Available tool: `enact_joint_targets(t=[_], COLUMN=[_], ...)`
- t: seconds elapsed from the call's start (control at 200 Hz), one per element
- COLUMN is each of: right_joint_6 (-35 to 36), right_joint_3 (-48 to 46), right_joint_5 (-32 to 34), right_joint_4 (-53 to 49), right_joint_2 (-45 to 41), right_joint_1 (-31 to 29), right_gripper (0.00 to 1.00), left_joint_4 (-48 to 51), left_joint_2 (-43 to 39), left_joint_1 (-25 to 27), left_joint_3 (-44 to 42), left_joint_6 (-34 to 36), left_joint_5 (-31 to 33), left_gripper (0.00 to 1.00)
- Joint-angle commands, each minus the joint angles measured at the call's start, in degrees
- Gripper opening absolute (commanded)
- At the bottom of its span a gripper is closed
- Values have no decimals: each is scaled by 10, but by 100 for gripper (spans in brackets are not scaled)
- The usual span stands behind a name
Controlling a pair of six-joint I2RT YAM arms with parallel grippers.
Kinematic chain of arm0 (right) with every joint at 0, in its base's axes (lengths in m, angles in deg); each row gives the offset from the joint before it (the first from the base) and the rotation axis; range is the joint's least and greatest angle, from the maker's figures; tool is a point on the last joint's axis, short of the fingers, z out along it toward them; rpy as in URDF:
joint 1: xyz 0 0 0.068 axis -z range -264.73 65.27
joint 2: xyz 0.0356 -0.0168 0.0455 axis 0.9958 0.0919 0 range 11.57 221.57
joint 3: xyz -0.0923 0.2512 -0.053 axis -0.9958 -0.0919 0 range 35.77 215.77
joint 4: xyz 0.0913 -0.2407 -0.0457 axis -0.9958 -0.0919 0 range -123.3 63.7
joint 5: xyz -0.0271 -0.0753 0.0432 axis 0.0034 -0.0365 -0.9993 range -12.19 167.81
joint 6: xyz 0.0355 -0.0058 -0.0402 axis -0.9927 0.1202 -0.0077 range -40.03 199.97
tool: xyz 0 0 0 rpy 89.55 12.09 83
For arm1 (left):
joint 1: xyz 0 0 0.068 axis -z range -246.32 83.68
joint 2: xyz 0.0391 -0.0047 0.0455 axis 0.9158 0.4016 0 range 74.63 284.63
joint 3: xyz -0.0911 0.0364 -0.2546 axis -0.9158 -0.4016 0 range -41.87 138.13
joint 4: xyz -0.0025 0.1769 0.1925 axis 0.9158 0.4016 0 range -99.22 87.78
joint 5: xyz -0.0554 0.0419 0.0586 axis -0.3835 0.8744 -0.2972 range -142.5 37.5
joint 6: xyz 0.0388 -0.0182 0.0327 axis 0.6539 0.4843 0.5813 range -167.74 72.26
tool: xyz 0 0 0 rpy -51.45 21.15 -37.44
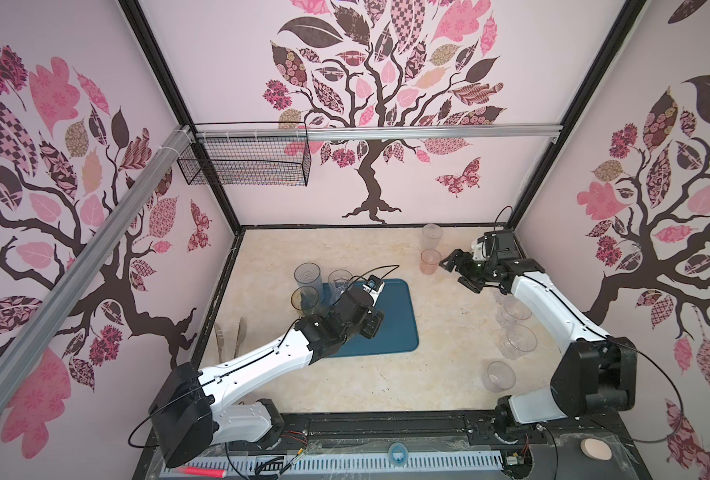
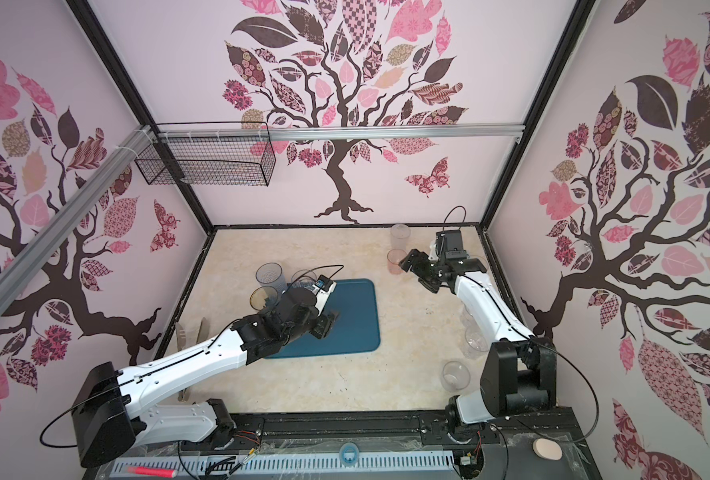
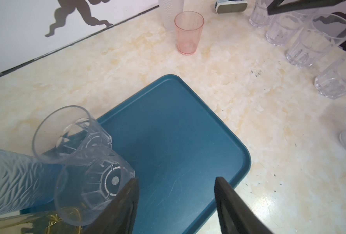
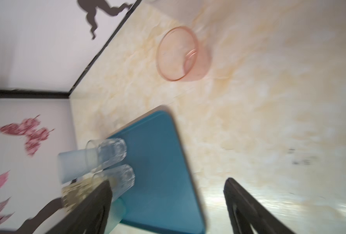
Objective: Place the glasses into the tray
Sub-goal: 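Move the right gripper to the clear cups beside the tray, farther from the robot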
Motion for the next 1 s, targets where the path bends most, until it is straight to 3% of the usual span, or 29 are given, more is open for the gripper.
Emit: enact_joint_targets(t=[0.0,0.215,0.455,0.72,0.995], right_joint_6=[71,63,71,62,52], right_joint_3=[19,-8,-32,-50,-64], right_joint_5=[152,196,250,214,223], right_joint_4=[-83,-85,-80,-59,-31], right_joint_2=[-32,-53,-41,7,48], right_joint_1=[22,135,149,149,150], right_gripper=[90,88,80,61,60], left_joint_4=[-30,-44,-47,-55,-55], left_joint_2=[-3,-15,-22,-35,-35], left_joint_1=[0,1,-3,-7,-9], left_joint_3=[22,4,-4,-15,-19], left_joint_6=[15,31,47,41,41], left_joint_5=[-21,-18,-23,-29,-29], left_gripper=[64,65,65,66,66])
